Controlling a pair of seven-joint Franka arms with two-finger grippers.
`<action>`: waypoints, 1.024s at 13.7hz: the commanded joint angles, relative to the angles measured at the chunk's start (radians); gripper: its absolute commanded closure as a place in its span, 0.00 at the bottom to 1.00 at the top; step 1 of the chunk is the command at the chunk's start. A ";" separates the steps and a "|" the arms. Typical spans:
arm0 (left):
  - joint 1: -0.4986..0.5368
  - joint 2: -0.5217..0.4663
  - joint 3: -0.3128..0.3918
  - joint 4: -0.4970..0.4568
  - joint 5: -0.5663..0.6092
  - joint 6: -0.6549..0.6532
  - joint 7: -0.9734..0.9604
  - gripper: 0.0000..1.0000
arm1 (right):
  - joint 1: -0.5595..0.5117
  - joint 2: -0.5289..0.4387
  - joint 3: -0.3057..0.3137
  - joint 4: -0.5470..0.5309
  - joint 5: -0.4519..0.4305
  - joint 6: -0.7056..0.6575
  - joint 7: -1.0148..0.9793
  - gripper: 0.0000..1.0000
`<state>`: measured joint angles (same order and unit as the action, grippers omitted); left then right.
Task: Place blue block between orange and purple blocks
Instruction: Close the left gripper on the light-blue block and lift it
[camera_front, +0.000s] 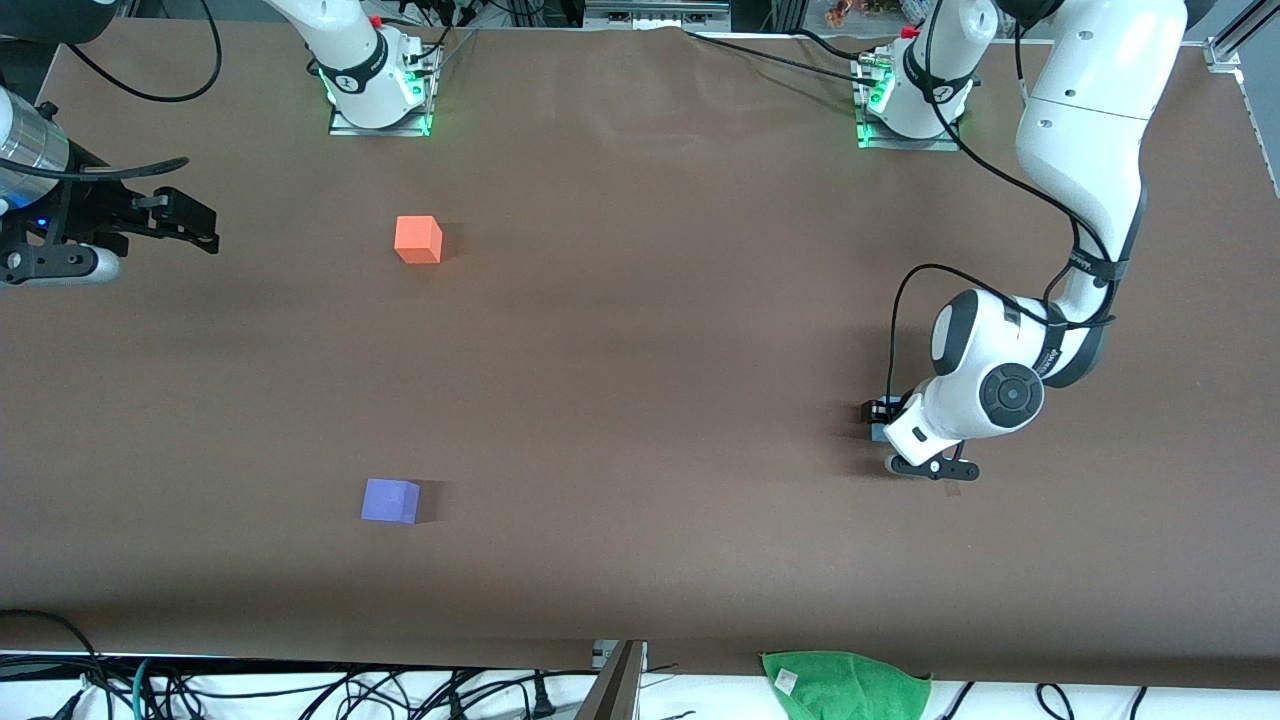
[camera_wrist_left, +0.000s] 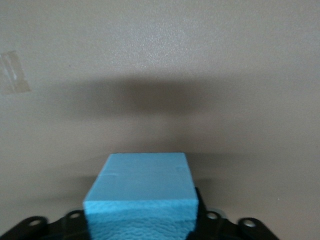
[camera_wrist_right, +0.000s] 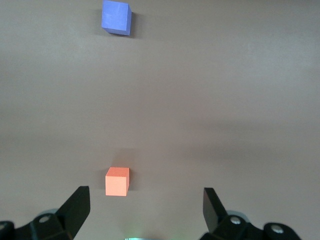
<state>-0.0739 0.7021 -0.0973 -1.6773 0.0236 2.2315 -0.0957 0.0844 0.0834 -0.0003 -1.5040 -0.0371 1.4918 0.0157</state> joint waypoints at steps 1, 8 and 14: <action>-0.009 -0.033 0.004 0.002 0.022 -0.006 -0.032 0.85 | -0.009 0.003 0.005 0.013 0.011 0.002 -0.011 0.00; -0.265 -0.148 -0.041 0.071 0.012 -0.292 -0.377 0.85 | -0.009 0.004 0.005 0.013 0.011 0.004 -0.013 0.00; -0.481 -0.041 -0.084 0.195 -0.108 -0.254 -0.619 0.88 | -0.008 0.009 0.005 0.013 0.010 0.004 -0.013 0.00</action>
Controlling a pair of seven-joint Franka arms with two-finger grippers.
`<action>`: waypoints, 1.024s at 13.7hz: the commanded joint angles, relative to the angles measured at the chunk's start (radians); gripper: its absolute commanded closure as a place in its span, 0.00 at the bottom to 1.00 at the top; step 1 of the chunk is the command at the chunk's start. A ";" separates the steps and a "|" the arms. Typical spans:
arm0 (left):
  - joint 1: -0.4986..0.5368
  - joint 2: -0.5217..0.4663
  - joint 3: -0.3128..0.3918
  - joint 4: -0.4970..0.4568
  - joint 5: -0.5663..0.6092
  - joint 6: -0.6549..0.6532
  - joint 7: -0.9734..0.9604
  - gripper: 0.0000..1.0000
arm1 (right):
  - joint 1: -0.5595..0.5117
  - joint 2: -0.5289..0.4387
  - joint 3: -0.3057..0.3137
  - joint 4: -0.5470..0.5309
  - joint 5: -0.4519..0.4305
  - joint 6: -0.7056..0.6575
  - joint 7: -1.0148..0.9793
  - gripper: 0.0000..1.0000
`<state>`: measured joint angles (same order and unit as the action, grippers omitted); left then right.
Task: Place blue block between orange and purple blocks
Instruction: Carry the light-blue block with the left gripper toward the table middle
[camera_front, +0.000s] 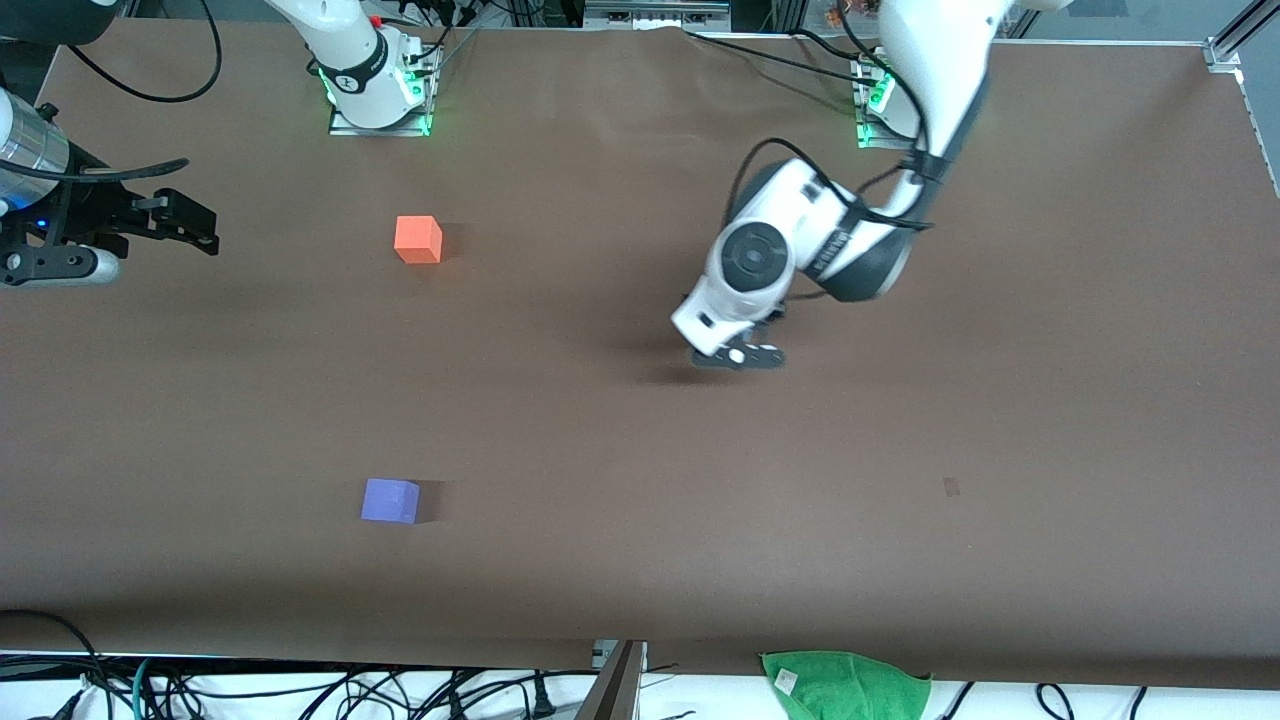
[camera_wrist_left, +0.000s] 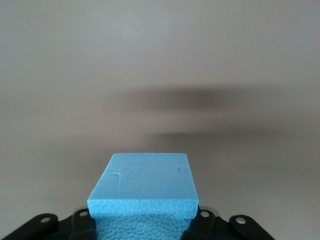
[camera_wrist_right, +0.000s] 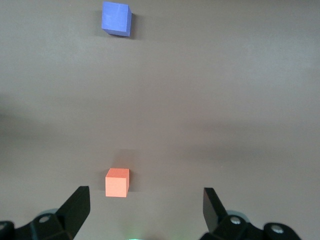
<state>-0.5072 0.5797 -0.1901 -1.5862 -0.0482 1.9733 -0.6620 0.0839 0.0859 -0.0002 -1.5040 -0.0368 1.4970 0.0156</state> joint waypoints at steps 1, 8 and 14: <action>-0.085 0.110 0.009 0.139 -0.035 0.012 -0.098 0.89 | -0.009 0.008 0.005 0.013 0.009 -0.001 -0.013 0.00; -0.225 0.273 0.024 0.199 -0.007 0.213 -0.255 0.88 | -0.007 0.015 0.005 0.013 0.009 -0.001 -0.014 0.00; -0.226 0.287 0.024 0.199 0.018 0.217 -0.283 0.66 | -0.004 0.015 0.006 0.013 0.009 0.000 -0.013 0.00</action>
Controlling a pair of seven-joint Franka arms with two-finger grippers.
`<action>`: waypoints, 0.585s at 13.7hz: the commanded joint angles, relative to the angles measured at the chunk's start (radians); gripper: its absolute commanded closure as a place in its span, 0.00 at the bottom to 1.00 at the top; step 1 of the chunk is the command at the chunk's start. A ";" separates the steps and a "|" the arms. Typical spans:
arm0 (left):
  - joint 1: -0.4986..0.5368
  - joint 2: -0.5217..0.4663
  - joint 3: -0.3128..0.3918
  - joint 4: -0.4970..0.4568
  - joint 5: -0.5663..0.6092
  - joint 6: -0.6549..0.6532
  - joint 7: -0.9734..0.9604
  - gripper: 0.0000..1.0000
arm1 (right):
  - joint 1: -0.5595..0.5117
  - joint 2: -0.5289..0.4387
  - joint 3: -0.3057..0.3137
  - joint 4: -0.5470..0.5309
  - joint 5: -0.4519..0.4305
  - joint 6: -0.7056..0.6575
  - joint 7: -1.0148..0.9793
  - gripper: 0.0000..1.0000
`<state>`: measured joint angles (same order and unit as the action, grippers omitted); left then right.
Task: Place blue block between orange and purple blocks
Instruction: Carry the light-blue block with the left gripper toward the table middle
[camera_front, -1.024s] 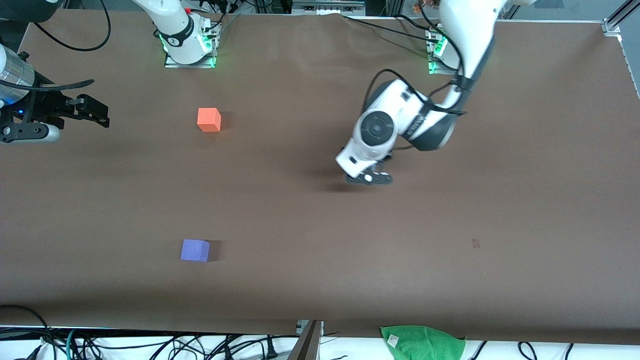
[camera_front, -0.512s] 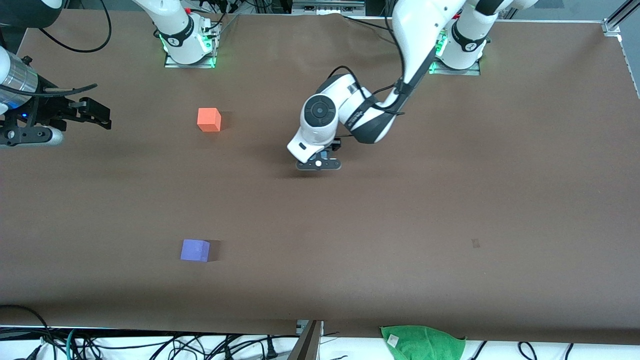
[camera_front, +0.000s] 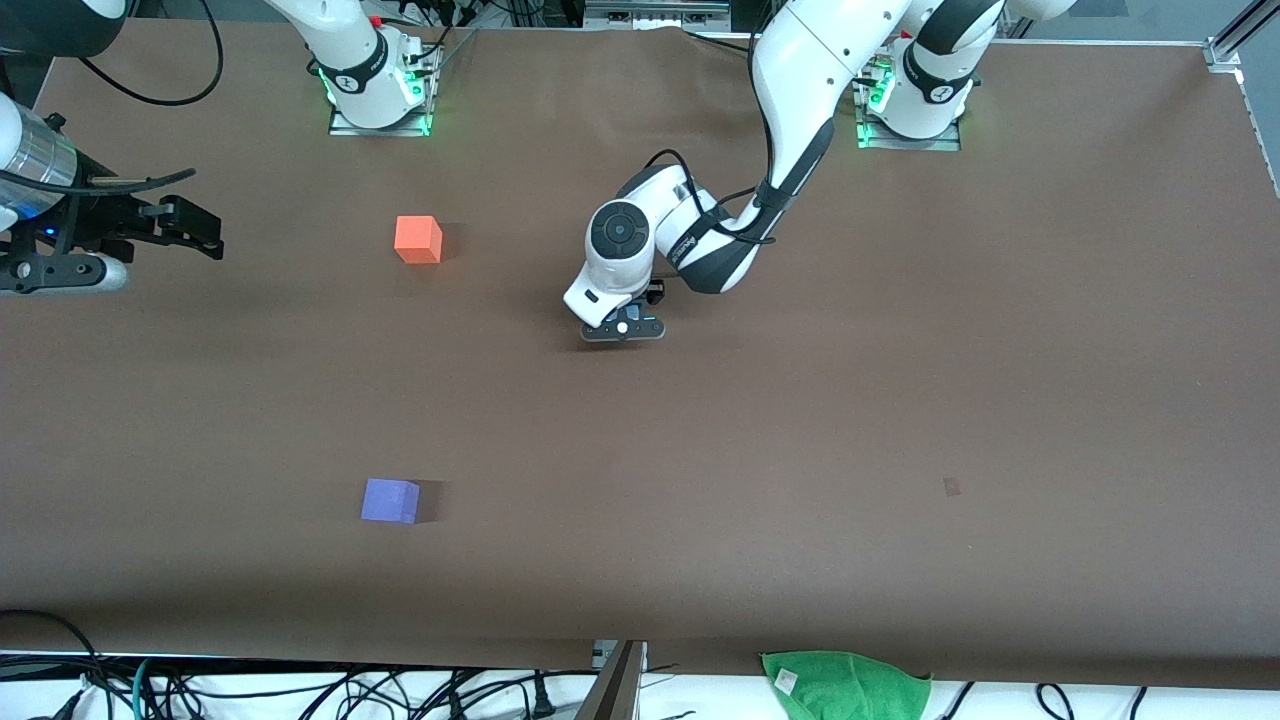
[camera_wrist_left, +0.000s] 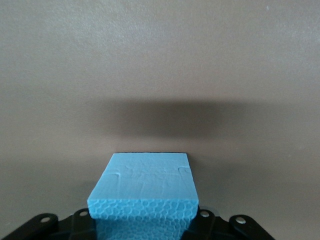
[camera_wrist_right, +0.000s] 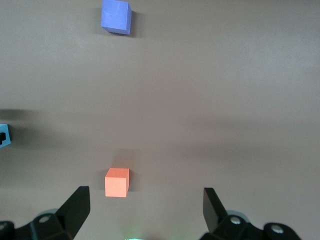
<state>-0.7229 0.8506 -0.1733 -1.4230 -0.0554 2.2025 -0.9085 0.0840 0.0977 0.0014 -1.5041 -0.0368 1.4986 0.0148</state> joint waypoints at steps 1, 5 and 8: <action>-0.010 0.016 0.008 0.036 0.025 -0.012 -0.039 0.41 | -0.004 0.004 0.005 0.013 0.011 -0.001 -0.012 0.00; 0.002 -0.007 0.008 0.038 0.026 -0.023 -0.039 0.00 | -0.003 0.004 0.005 0.012 0.011 0.008 -0.012 0.00; 0.006 -0.062 0.008 0.042 0.028 -0.085 -0.036 0.00 | 0.000 0.022 0.005 0.012 0.008 0.015 -0.012 0.00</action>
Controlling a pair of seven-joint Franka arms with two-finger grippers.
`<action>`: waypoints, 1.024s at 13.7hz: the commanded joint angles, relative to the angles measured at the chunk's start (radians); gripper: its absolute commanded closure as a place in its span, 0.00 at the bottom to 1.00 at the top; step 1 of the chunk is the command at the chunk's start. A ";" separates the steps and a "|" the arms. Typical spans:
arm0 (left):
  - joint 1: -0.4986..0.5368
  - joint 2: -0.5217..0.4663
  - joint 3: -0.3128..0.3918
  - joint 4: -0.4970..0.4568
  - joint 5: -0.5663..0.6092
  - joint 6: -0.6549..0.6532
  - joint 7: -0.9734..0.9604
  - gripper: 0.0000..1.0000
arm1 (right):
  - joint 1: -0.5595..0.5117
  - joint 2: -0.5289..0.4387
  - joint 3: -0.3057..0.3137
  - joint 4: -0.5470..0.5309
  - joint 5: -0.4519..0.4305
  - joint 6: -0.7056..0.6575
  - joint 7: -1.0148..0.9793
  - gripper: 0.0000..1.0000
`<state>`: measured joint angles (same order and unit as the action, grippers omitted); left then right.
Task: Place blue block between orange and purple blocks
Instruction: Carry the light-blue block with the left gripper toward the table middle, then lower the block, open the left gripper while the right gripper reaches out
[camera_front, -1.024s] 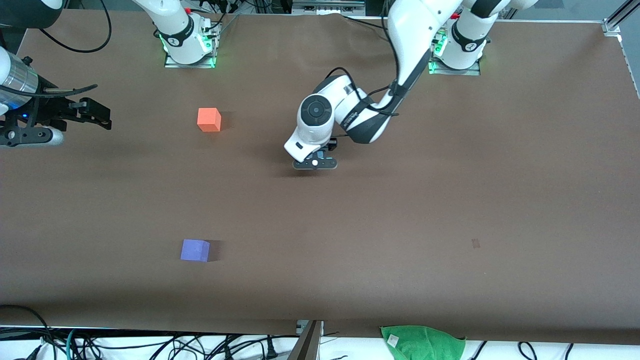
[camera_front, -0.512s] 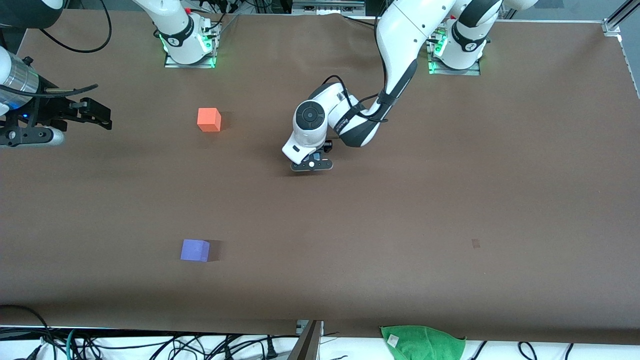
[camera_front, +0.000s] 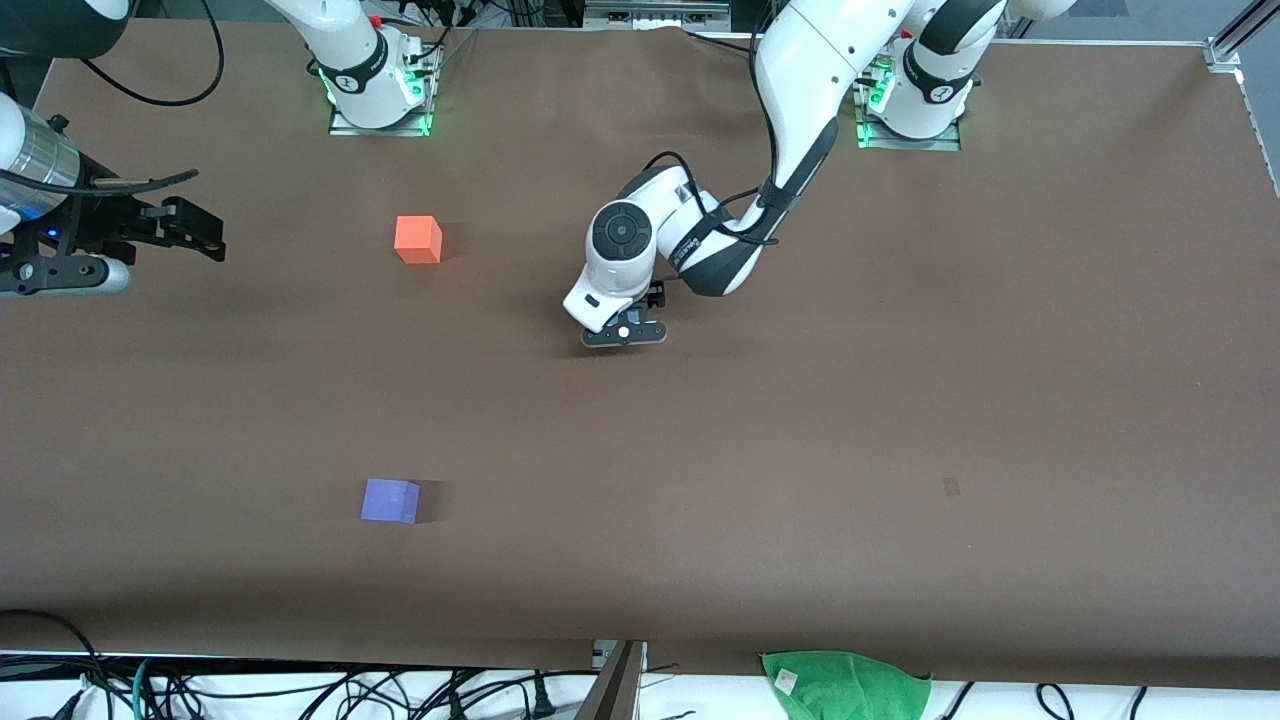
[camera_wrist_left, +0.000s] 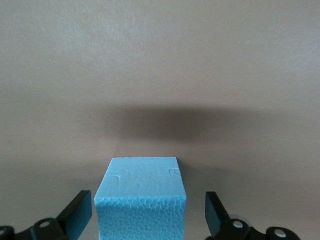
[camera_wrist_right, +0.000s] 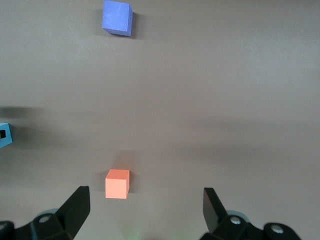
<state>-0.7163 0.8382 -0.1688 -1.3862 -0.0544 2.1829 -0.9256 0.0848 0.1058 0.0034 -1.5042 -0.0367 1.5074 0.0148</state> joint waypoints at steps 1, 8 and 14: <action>0.006 -0.089 0.003 0.004 0.027 -0.119 -0.016 0.00 | 0.001 0.015 0.003 0.012 0.006 0.007 -0.012 0.00; 0.236 -0.422 -0.006 0.007 0.024 -0.543 0.224 0.00 | 0.003 0.061 0.009 0.012 0.011 0.011 -0.019 0.00; 0.386 -0.554 0.002 0.012 0.027 -0.681 0.399 0.00 | 0.156 0.072 0.012 0.013 0.011 0.026 0.156 0.00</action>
<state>-0.3710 0.3383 -0.1562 -1.3446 -0.0423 1.5248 -0.5771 0.1885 0.1704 0.0167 -1.5039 -0.0337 1.5262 0.0767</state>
